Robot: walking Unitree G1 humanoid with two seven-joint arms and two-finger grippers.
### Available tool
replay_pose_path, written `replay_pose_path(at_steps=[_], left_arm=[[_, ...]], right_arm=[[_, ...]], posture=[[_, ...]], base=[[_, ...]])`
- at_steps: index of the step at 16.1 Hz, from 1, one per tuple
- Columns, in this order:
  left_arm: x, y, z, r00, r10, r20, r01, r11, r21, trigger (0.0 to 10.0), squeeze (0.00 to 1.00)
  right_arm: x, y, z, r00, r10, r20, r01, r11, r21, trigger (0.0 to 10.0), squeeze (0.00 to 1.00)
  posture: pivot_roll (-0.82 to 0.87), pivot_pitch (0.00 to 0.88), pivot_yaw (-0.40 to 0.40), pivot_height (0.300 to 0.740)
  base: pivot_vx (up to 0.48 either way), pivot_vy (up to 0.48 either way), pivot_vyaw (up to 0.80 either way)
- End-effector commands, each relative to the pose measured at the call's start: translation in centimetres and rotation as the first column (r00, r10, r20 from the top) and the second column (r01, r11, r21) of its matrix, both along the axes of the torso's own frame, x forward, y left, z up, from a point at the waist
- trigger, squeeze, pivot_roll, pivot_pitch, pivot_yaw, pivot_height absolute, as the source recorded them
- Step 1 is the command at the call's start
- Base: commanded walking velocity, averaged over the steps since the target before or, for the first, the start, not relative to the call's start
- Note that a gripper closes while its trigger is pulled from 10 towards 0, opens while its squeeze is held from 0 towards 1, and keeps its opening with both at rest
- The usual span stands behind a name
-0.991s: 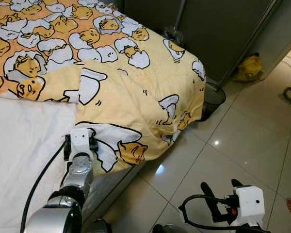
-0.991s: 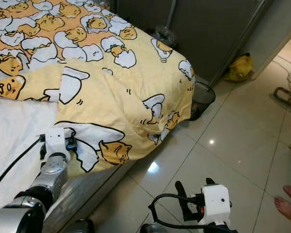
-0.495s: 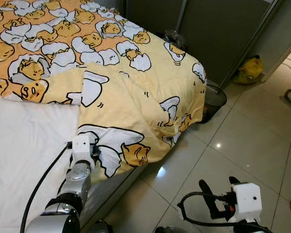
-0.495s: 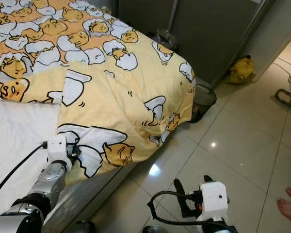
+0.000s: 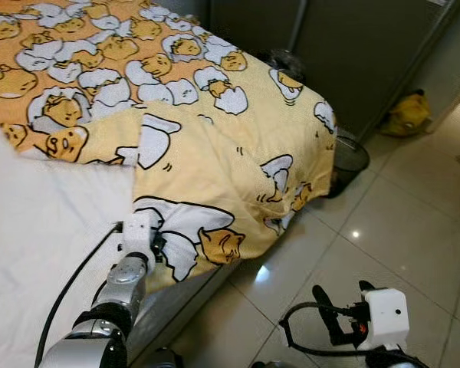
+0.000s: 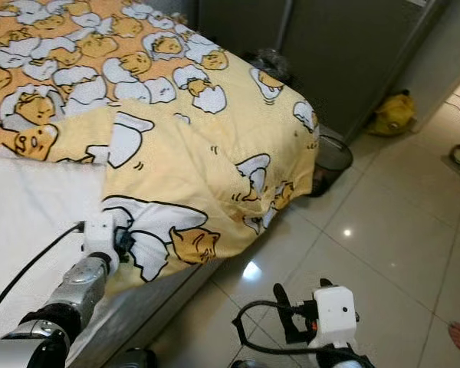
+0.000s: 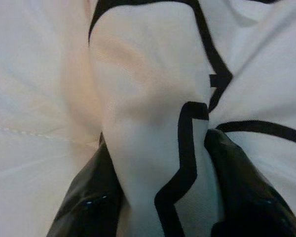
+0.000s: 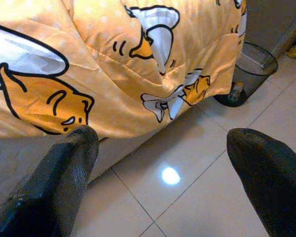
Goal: Clean up the room
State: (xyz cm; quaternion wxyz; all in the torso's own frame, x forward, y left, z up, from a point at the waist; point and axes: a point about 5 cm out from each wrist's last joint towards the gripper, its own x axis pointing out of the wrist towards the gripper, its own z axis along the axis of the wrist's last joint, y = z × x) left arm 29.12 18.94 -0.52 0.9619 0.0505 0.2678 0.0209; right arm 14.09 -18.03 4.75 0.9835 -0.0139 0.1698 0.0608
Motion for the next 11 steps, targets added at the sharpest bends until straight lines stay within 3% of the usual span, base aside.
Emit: replay_pose_path(at_steps=[1, 7, 11], left_arm=[[-1.9, -2.6, -2.2, 0.986, -0.123, -0.112, 0.120, 0.992, -0.039, 0.0, 0.00], [-2.4, -4.2, -2.3, 0.963, -0.259, -0.069, 0.256, 0.966, -0.045, 0.0, 0.00], [-1.8, -5.0, -1.9, 0.959, -0.277, -0.060, 0.276, 0.961, -0.023, 0.0, 0.00]], right_arm=[[0.1, -0.2, -0.3, 1.000, -0.009, -0.015, 0.009, 1.000, 0.004, 10.0, 0.00], [1.5, -0.4, 0.1, 1.000, -0.001, 0.026, 0.001, 1.000, 0.005, 10.0, 0.00], [3.2, -1.2, -0.2, 0.999, -0.010, 0.044, 0.011, 1.000, -0.015, 10.0, 0.00]], posture=[[-0.06, 0.092, -0.089, 0.740], [-0.06, 0.069, -0.073, 0.740], [-0.04, 0.019, -0.078, 0.740]], base=[[0.000, 0.000, 0.00], [0.000, 0.000, 0.00], [0.000, 0.000, 0.00]])
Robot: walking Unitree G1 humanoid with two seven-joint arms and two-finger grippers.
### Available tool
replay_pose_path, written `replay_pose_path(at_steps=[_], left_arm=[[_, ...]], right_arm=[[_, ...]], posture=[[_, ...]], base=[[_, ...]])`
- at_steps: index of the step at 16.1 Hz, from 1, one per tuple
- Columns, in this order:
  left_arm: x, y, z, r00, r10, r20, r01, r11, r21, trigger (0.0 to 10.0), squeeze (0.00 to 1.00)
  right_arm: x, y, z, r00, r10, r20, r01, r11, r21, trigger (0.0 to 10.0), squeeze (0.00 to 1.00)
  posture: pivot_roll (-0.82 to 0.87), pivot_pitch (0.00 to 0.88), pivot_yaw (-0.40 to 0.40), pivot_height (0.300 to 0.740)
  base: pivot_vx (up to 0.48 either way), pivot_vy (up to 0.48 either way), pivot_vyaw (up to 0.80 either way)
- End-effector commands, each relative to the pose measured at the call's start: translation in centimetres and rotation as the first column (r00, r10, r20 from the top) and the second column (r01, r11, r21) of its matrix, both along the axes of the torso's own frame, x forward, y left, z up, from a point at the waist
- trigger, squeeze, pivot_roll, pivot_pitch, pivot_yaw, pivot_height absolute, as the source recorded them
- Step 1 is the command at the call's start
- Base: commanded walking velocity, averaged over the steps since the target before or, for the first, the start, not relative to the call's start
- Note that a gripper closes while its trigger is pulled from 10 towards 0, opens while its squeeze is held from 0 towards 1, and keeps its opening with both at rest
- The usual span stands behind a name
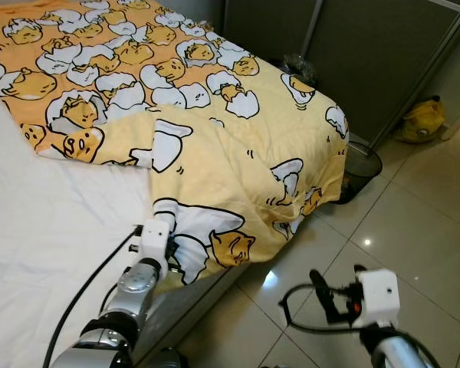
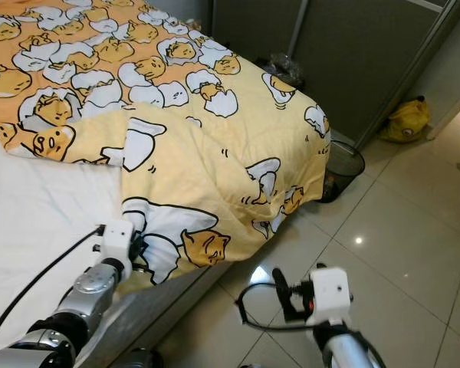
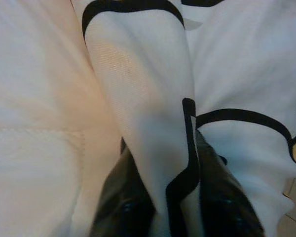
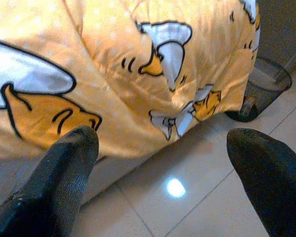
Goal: Clean up the room
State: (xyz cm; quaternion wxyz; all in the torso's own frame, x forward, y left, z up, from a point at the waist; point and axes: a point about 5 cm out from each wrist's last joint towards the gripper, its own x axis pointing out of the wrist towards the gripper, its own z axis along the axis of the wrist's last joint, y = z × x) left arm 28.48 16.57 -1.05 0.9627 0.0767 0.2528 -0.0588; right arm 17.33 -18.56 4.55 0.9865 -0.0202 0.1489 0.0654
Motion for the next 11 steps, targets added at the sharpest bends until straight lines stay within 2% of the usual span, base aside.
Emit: replay_pose_path(at_steps=[1, 2, 3, 4, 6, 9, 10, 11], left_arm=[[-1.1, -2.8, -1.3, 0.988, -0.129, -0.086, 0.129, 0.992, -0.007, 0.0, 0.00], [-0.9, -3.0, -1.1, 0.985, -0.154, -0.080, 0.157, 0.987, 0.030, 1.6, 0.00], [-0.7, -3.3, -1.0, 0.981, -0.172, -0.093, 0.174, 0.984, 0.021, 10.0, 0.00], [-0.1, -4.0, -0.2, 0.969, -0.246, -0.029, 0.247, 0.968, 0.051, 10.0, 0.00], [-0.1, -4.7, 0.2, 0.945, -0.327, 0.006, 0.327, 0.944, 0.055, 10.0, 0.00], [-1.5, -5.3, -0.7, 0.887, -0.461, -0.025, 0.462, 0.885, 0.061, 10.0, 0.00], [-1.8, -5.0, -0.9, 0.874, -0.485, -0.034, 0.486, 0.871, 0.077, 10.0, 0.00], [-1.9, -4.9, -1.0, 0.875, -0.483, -0.039, 0.484, 0.871, 0.080, 10.0, 0.00]], right_arm=[[0.4, -0.6, 0.1, 1.000, -0.024, 0.010, 0.024, 1.000, -0.002, 10.0, 0.00], [0.7, -0.3, 0.2, 1.000, -0.013, 0.014, 0.013, 1.000, 0.001, 10.0, 0.00], [0.9, -0.1, 0.1, 1.000, 0.003, 0.015, -0.003, 1.000, 0.001, 10.0, 0.00], [1.1, 0.0, 0.0, 1.000, 0.018, 0.016, -0.018, 1.000, -0.001, 10.0, 0.00], [1.3, -0.2, -0.1, 1.000, 0.024, 0.014, -0.024, 1.000, -0.004, 10.0, 0.00], [1.3, -0.3, -0.3, 1.000, 0.029, 0.004, -0.029, 1.000, -0.010, 10.0, 0.00], [1.1, -0.3, -0.4, 0.999, 0.034, -0.001, -0.034, 0.999, -0.015, 10.0, 0.00], [1.0, -0.3, -0.4, 0.999, 0.039, -0.002, -0.039, 0.999, -0.018, 10.0, 0.00]], posture=[[-0.03, 0.010, -0.086, 0.740], [-0.03, 0.005, -0.092, 0.740], [-0.02, 0.001, -0.098, 0.740], [-0.01, 0.000, -0.104, 0.740], [0.00, 0.000, -0.105, 0.740], [-0.01, 0.004, -0.097, 0.740], [-0.01, 0.004, -0.101, 0.740], [-0.02, 0.004, -0.101, 0.740]], base=[[0.000, 0.000, 0.00], [0.000, 0.000, 0.00], [0.000, 0.000, 0.00], [0.000, 0.000, 0.00], [0.000, 0.000, 0.00], [0.000, 0.000, 0.00], [0.000, 0.000, 0.00], [0.000, 0.000, 0.00]])
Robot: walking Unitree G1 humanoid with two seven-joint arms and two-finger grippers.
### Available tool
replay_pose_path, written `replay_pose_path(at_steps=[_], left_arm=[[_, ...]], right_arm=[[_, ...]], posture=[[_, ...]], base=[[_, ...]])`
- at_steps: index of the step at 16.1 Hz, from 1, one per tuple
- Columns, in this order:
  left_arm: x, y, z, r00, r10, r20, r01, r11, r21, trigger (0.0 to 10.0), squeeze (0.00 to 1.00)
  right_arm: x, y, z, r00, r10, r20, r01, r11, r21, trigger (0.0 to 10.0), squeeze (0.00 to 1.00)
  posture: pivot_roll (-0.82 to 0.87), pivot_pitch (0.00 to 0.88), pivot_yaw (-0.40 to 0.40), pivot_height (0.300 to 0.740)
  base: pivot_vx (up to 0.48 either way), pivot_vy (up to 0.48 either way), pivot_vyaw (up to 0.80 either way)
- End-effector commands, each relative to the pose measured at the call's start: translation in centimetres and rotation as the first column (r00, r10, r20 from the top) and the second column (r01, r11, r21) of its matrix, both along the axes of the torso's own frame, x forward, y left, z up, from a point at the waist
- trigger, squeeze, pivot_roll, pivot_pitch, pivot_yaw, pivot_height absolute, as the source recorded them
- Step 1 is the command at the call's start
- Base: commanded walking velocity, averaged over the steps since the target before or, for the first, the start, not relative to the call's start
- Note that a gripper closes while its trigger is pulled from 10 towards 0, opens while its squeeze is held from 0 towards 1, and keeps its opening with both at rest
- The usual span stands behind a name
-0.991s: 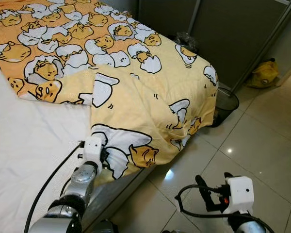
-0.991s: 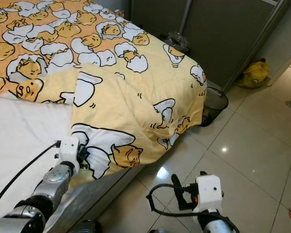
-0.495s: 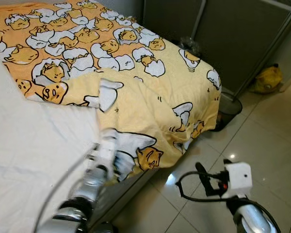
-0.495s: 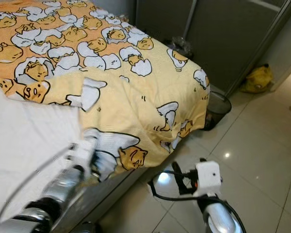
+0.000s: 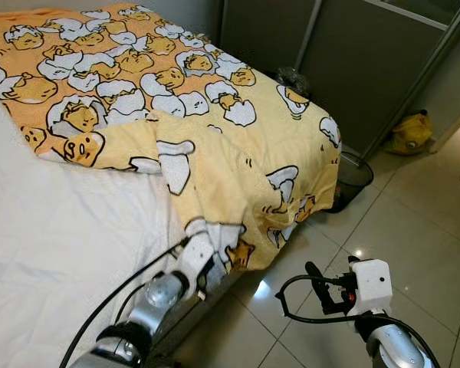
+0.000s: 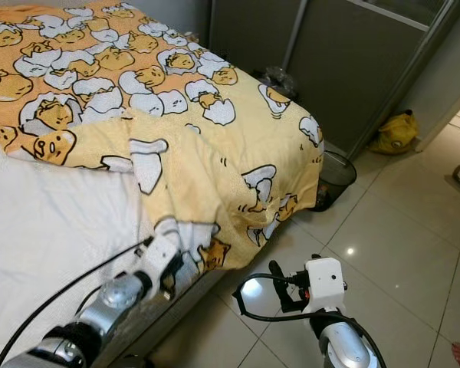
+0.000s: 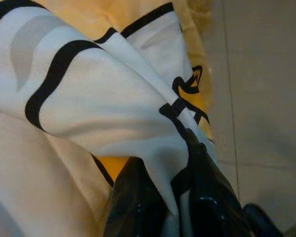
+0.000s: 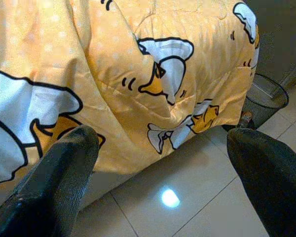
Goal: Clean up the room
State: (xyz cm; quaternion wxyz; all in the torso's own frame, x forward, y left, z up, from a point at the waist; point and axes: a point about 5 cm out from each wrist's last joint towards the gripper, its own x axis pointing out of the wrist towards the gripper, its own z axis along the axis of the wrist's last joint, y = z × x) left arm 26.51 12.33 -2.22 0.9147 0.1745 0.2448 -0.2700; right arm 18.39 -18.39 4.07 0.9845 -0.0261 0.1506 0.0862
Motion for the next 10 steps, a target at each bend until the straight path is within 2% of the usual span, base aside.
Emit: replay_pose_path(at_steps=[1, 3, 7, 10], left_arm=[[0.08, -0.40, 0.11, 1.000, -0.031, 0.005, 0.031, 1.000, 0.005, 10.0, 0.00], [0.17, -0.08, 0.14, 1.000, -0.012, 0.002, 0.012, 1.000, 0.001, 10.0, 0.00], [0.13, 0.02, 0.09, 1.000, 0.011, -0.012, -0.011, 1.000, -0.029, 10.0, 0.00], [-0.23, -0.92, -0.19, 0.999, -0.006, -0.033, 0.005, 0.999, -0.049, 10.0, 0.00]], right_arm=[[-0.09, -0.39, 0.00, 1.000, 0.002, 0.002, -0.002, 1.000, -0.016, 10.0, 0.00], [-0.09, -0.53, -0.14, 1.000, 0.002, -0.001, -0.002, 1.000, -0.016, 10.0, 0.00], [-0.07, -0.81, -0.15, 1.000, -0.005, -0.001, 0.005, 1.000, -0.019, 10.0, 0.00], [-0.29, -0.93, -0.30, 1.000, -0.001, -0.009, 0.001, 1.000, -0.023, 10.0, 0.00]], posture=[[-0.02, 0.004, -0.101, 0.740], [-0.02, 0.006, -0.099, 0.740], [-0.02, 0.002, -0.099, 0.740], [-0.03, 0.002, -0.101, 0.740]], base=[[0.000, 0.000, 0.00], [-0.148, 0.000, 0.00], [-0.473, 0.000, 0.00], [0.000, 0.000, 0.00]])
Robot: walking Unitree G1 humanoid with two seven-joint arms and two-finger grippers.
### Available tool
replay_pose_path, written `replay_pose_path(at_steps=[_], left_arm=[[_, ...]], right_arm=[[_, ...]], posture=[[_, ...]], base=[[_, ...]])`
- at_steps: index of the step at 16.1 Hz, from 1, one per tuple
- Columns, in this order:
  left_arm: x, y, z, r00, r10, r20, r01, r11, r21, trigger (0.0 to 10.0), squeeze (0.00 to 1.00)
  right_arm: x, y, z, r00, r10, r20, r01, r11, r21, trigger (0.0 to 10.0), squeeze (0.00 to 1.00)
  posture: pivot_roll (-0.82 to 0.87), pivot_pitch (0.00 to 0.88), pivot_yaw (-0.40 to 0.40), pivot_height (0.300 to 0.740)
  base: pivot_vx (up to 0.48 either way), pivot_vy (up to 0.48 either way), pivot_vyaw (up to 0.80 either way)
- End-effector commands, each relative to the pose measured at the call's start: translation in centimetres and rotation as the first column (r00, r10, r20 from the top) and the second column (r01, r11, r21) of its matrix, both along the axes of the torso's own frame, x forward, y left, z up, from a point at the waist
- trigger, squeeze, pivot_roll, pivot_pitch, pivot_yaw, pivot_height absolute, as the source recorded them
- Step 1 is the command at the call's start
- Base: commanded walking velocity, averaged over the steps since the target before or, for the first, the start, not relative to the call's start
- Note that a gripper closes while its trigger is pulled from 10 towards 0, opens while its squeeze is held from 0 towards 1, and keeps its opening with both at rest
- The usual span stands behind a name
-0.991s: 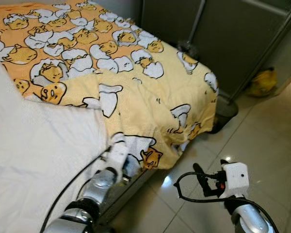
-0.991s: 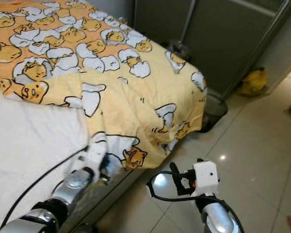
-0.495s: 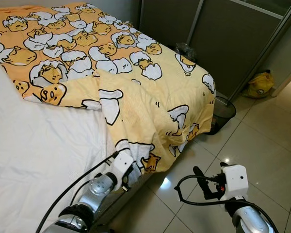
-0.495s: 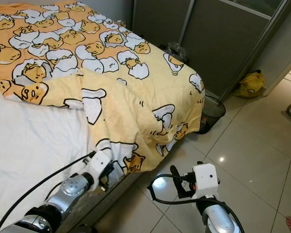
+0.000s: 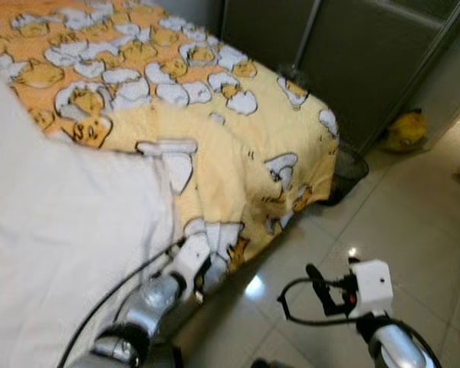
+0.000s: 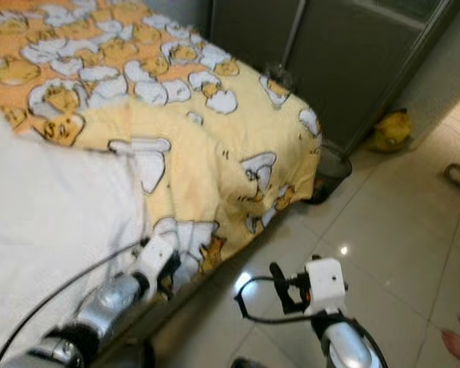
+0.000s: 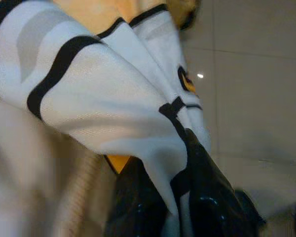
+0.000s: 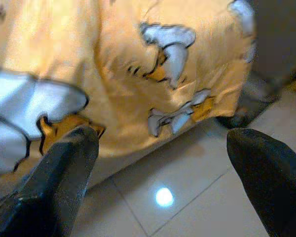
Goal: Clean up the room
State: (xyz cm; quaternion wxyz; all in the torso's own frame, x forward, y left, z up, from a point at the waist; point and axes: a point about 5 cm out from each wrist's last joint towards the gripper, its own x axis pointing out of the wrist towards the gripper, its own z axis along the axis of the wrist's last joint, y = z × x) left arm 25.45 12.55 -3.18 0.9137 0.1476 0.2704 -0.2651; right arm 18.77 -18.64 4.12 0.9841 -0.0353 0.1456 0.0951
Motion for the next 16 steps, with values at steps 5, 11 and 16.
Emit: replay_pose_path(at_steps=[5, 11, 16], left_arm=[[-2.3, -6.5, -0.7, 0.956, -0.269, -0.115, 0.253, 0.958, -0.136, 10.0, 0.00], [-3.8, -11.3, 0.0, 0.915, -0.353, -0.195, 0.262, 0.888, -0.377, 10.0, 0.00], [-4.0, -13.2, 1.1, 0.879, -0.458, -0.136, 0.366, 0.828, -0.424, 10.0, 0.00]], right_arm=[[-0.7, -0.9, -0.7, 0.999, -0.010, -0.037, 0.010, 1.000, -0.012, 10.0, 0.00], [-1.0, -0.9, -0.9, 0.999, 0.003, -0.051, -0.004, 1.000, -0.011, 10.0, 0.00], [-0.9, -1.5, -0.7, 0.999, -0.001, -0.052, 0.000, 1.000, -0.022, 10.0, 0.00]], posture=[[-0.03, 0.006, -0.107, 0.740], [-0.04, 0.011, -0.108, 0.740], [-0.06, 0.007, -0.105, 0.740]], base=[[0.000, 0.000, 0.00], [0.000, 0.000, 0.00], [0.000, 0.000, 0.00]])
